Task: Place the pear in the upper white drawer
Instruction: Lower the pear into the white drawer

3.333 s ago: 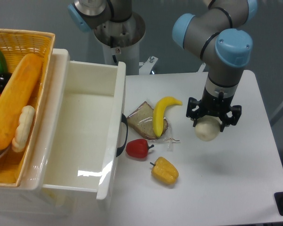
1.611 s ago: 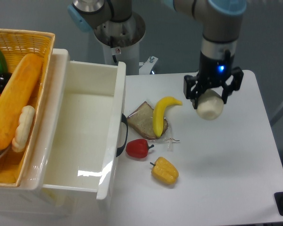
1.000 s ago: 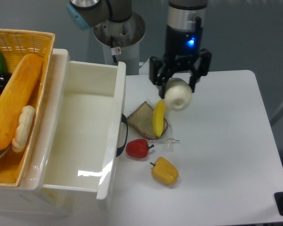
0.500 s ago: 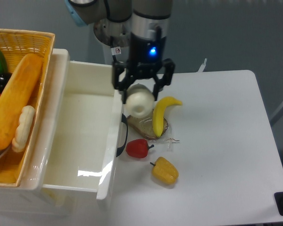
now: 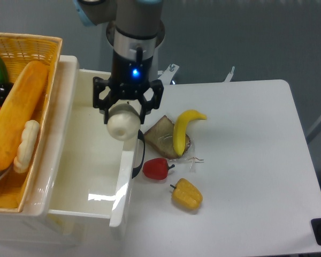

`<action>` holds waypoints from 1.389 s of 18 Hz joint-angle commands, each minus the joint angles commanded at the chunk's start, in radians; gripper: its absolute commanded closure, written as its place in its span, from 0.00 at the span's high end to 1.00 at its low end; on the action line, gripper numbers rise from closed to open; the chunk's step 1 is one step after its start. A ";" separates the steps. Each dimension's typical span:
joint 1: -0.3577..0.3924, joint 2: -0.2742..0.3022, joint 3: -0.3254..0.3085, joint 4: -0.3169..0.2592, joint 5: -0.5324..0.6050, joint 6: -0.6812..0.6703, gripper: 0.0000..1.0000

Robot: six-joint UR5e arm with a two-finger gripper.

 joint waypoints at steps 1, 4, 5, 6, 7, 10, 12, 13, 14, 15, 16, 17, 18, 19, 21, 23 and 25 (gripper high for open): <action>-0.006 -0.006 0.002 0.000 0.000 0.000 0.53; -0.017 -0.008 0.002 0.002 0.000 0.002 0.53; -0.018 -0.008 0.002 0.002 0.000 0.003 0.53; -0.020 -0.006 0.000 0.002 0.000 0.003 0.53; -0.022 -0.006 0.002 0.002 -0.002 0.003 0.53; -0.032 -0.005 0.002 0.003 0.000 0.002 0.53; -0.037 -0.006 0.003 0.003 0.000 0.008 0.57; -0.037 -0.006 0.003 0.003 0.000 0.009 0.58; -0.037 -0.008 0.003 0.003 0.000 0.015 0.64; -0.038 -0.008 0.003 0.005 0.002 0.017 0.69; -0.038 -0.011 0.003 0.005 0.002 0.017 0.69; -0.041 -0.012 0.003 0.003 0.002 0.017 0.70; -0.045 -0.012 0.002 0.005 0.002 0.017 0.72; -0.045 -0.014 0.002 0.006 0.003 0.018 0.78; -0.045 -0.018 0.003 0.006 0.003 0.018 0.80; -0.045 -0.018 0.003 0.008 0.003 0.018 0.88; -0.045 -0.017 0.005 0.008 0.003 0.018 0.95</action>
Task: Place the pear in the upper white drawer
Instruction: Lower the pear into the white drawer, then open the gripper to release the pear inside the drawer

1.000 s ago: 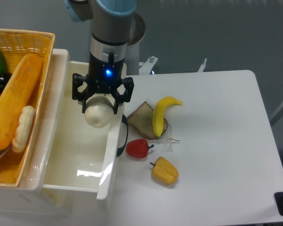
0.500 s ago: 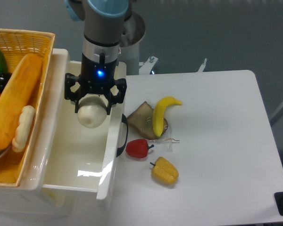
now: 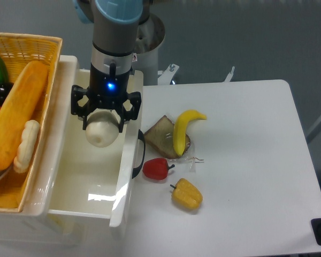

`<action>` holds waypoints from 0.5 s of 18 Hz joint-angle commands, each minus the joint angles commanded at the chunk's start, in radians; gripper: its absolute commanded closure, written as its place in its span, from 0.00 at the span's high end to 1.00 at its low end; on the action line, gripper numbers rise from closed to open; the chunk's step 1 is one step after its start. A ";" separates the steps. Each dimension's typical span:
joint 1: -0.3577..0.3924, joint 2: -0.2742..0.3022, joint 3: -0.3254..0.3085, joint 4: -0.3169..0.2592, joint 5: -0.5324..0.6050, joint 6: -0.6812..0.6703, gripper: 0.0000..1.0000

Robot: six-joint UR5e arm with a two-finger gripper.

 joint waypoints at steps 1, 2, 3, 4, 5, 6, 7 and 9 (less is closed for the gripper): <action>0.000 0.000 0.000 0.000 0.000 0.000 0.96; 0.000 0.002 0.000 -0.002 0.002 0.000 0.96; 0.000 0.003 0.000 -0.002 0.002 0.000 0.97; 0.000 0.005 0.002 -0.002 0.002 0.000 0.97; 0.000 0.003 0.005 -0.002 0.002 0.000 0.97; 0.000 0.005 0.006 -0.002 0.002 0.000 0.97; 0.002 0.008 0.008 0.000 0.002 0.000 0.97; 0.011 0.011 0.011 0.000 0.002 0.014 0.97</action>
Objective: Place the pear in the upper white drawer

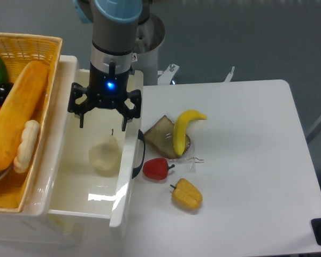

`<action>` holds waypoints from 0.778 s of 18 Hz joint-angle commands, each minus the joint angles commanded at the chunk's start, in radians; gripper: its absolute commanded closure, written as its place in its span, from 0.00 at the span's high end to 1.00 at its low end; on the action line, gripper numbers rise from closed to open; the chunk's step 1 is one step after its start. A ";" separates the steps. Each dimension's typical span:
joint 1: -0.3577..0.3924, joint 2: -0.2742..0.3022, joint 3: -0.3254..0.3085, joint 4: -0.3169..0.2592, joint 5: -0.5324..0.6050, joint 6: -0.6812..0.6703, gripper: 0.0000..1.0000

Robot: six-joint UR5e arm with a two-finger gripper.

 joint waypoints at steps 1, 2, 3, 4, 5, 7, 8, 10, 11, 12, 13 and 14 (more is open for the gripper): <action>0.009 0.008 0.003 -0.002 0.002 0.011 0.97; 0.035 0.018 0.003 -0.002 0.002 0.021 0.97; 0.067 0.024 0.003 0.000 0.002 0.032 0.98; 0.096 0.026 0.003 0.000 0.002 0.040 0.99; 0.123 0.025 0.003 0.000 0.002 0.046 0.99; 0.172 0.025 0.003 0.000 0.002 0.066 1.00; 0.192 0.022 0.008 0.003 0.002 0.083 1.00; 0.213 0.014 0.012 0.006 0.033 0.164 1.00; 0.221 0.011 0.012 0.005 0.088 0.227 1.00; 0.227 0.008 0.012 0.005 0.156 0.280 1.00; 0.233 0.002 0.011 0.003 0.214 0.319 1.00; 0.233 -0.017 0.011 0.006 0.260 0.351 1.00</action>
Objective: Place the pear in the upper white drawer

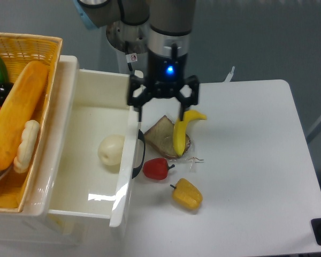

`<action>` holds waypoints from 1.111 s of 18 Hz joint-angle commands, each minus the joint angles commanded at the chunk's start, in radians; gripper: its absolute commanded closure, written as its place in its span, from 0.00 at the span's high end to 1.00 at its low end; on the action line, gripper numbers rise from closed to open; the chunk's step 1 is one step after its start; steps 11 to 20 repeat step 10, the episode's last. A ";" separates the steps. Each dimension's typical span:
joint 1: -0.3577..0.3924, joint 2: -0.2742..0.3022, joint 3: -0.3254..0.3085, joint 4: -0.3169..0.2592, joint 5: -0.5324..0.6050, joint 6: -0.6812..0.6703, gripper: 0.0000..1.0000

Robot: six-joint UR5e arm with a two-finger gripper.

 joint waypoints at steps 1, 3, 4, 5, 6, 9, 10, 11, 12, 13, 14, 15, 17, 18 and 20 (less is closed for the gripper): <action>0.002 -0.015 0.000 0.000 0.035 0.031 1.00; 0.009 -0.045 0.005 0.000 0.091 0.110 1.00; 0.015 -0.054 0.005 0.000 0.105 0.141 1.00; 0.017 -0.069 0.005 0.000 0.115 0.154 1.00; 0.021 -0.084 0.005 0.002 0.134 0.155 1.00; 0.025 -0.106 0.005 0.011 0.178 0.155 1.00; 0.023 -0.123 0.005 0.014 0.180 0.155 1.00; 0.023 -0.123 0.005 0.014 0.180 0.155 1.00; 0.023 -0.123 0.005 0.014 0.180 0.155 1.00; 0.023 -0.123 0.005 0.014 0.180 0.155 1.00; 0.023 -0.123 0.005 0.014 0.180 0.155 1.00; 0.023 -0.123 0.005 0.014 0.180 0.155 1.00; 0.023 -0.123 0.005 0.014 0.180 0.155 1.00; 0.023 -0.123 0.005 0.014 0.180 0.155 1.00; 0.023 -0.123 0.005 0.014 0.180 0.155 1.00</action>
